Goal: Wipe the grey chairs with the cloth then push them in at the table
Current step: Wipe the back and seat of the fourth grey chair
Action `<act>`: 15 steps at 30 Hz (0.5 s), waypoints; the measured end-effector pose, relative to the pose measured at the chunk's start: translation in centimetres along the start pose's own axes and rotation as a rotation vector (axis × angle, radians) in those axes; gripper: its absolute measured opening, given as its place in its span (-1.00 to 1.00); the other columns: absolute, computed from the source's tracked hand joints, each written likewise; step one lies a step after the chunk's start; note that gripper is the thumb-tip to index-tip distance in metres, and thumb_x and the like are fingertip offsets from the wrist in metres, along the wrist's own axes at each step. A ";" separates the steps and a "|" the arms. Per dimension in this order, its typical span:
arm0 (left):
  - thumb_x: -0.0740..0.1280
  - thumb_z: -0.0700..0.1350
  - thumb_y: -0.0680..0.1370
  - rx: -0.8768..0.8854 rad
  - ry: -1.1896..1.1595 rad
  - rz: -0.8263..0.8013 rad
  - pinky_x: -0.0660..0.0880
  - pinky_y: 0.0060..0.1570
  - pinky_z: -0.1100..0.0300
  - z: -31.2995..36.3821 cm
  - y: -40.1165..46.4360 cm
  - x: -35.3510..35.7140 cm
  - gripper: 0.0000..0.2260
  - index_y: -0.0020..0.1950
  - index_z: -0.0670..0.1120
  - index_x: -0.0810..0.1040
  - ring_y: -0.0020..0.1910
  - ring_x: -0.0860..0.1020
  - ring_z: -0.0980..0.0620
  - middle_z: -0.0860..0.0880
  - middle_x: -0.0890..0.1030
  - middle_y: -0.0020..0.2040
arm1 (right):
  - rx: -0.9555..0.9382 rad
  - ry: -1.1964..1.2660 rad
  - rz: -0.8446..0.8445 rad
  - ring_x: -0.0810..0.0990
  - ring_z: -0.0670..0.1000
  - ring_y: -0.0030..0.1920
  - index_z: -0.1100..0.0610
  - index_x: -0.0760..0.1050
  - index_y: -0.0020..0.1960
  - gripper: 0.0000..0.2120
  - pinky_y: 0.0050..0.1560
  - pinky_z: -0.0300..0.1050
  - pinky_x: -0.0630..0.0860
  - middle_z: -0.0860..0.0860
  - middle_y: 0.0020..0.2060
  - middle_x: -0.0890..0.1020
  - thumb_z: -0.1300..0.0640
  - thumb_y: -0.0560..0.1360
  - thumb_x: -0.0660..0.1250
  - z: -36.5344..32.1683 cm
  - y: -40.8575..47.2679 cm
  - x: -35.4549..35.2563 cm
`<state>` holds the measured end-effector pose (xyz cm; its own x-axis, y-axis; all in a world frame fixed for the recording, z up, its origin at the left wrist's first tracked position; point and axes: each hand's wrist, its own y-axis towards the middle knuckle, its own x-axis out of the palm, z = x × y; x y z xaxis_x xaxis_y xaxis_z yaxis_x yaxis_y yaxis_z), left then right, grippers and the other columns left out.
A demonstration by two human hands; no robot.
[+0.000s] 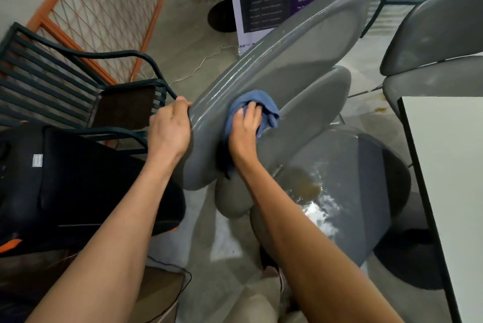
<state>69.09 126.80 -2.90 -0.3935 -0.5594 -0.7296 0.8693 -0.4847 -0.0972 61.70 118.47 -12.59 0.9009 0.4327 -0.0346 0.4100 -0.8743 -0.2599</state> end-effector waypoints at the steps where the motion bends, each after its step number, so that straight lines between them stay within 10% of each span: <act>1: 0.03 0.13 0.72 -0.009 0.010 -0.002 0.42 0.21 -0.07 0.1 0.0 0.0 -0.54 0.15 -0.04 0.68 0.20 0.54 -0.22 -0.20 0.65 0.15 | 0.048 -0.001 0.037 -0.10 0.06 0.63 0.24 -0.03 0.63 -0.50 0.59 -0.03 -0.14 0.14 0.63 -0.04 0.16 0.74 0.00 -0.2 2.0 -0.6; 8: 0.00 0.17 0.69 0.009 0.083 -0.015 0.44 0.28 -0.13 0.1 -0.4 0.3 -0.49 0.09 -0.11 0.64 0.21 0.54 -0.26 -0.25 0.63 0.16 | 0.082 0.040 -0.069 -0.17 0.30 0.61 0.38 0.18 0.54 -0.54 0.56 0.21 -0.18 0.32 0.59 -0.01 0.21 0.69 -0.07 3.4 -2.7 0.8; 15: -0.01 0.07 0.73 0.037 0.053 -0.081 0.35 0.27 -0.07 -0.5 0.2 0.1 -0.48 0.30 -0.26 0.58 0.32 0.47 -0.33 -0.36 0.54 0.32 | 0.082 0.064 -0.104 -0.28 0.04 0.62 0.11 -0.12 0.63 -0.50 0.61 0.11 -0.21 0.09 0.63 -0.20 0.15 0.74 -0.05 3.7 -12.4 4.8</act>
<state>69.39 127.02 -3.33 -0.4447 -0.4819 -0.7550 0.8235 -0.5515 -0.1330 60.41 132.25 -13.13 0.8623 0.5031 0.0575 0.4912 -0.8033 -0.3368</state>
